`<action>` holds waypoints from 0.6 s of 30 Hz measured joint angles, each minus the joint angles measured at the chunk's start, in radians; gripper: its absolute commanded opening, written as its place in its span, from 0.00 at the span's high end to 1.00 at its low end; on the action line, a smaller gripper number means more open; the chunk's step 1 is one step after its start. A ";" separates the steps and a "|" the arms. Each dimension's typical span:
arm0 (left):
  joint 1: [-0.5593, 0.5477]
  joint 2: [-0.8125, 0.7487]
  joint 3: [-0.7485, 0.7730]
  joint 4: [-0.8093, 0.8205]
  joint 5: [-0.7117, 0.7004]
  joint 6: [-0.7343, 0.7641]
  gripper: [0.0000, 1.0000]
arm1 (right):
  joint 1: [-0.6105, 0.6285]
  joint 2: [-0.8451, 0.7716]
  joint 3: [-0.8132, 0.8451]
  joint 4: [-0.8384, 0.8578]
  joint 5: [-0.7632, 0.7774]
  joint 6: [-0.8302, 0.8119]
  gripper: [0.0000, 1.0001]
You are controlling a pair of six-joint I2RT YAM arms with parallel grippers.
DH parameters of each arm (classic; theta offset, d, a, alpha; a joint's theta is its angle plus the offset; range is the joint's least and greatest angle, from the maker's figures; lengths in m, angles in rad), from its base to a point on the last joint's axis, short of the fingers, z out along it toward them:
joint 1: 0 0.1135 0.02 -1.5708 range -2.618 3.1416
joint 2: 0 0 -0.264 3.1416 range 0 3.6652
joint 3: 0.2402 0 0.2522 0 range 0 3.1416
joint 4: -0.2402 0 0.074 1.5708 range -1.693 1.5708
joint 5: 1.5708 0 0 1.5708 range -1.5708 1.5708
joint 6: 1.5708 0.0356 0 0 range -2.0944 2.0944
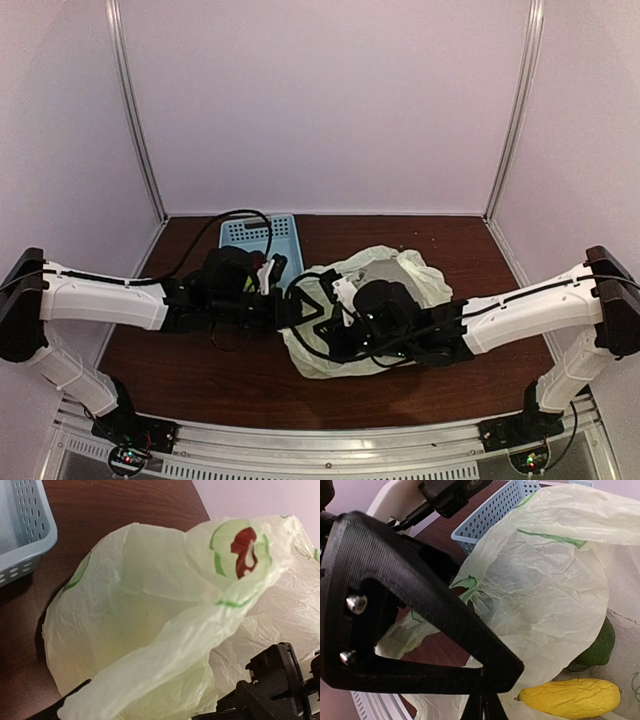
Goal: Untie the knot of the plastic bag and take out the fruit
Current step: Hold the bag opening of the takeout bag.
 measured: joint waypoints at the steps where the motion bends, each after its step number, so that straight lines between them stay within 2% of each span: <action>1: 0.000 0.003 0.003 0.008 0.000 -0.002 0.03 | 0.000 -0.001 -0.004 0.001 -0.002 -0.001 1.00; 5: 0.000 0.024 0.009 0.052 0.002 -0.012 0.11 | 0.003 -0.005 -0.012 0.006 -0.016 -0.007 1.00; 11: 0.000 0.061 0.012 0.069 0.020 -0.021 0.35 | 0.009 -0.005 -0.012 0.010 -0.027 -0.022 1.00; 13: 0.000 0.063 0.012 0.074 0.023 -0.022 0.45 | 0.010 -0.005 -0.012 0.011 -0.031 -0.027 1.00; 16: 0.000 0.063 0.012 0.079 0.025 -0.025 0.70 | 0.010 -0.005 -0.012 0.015 -0.037 -0.030 1.00; 17: 0.000 0.063 0.012 0.078 0.026 -0.024 0.78 | 0.010 -0.005 -0.012 0.016 -0.038 -0.031 0.97; 18: -0.001 0.063 0.012 0.079 0.026 -0.020 0.87 | 0.010 -0.005 -0.012 0.016 -0.038 -0.031 0.82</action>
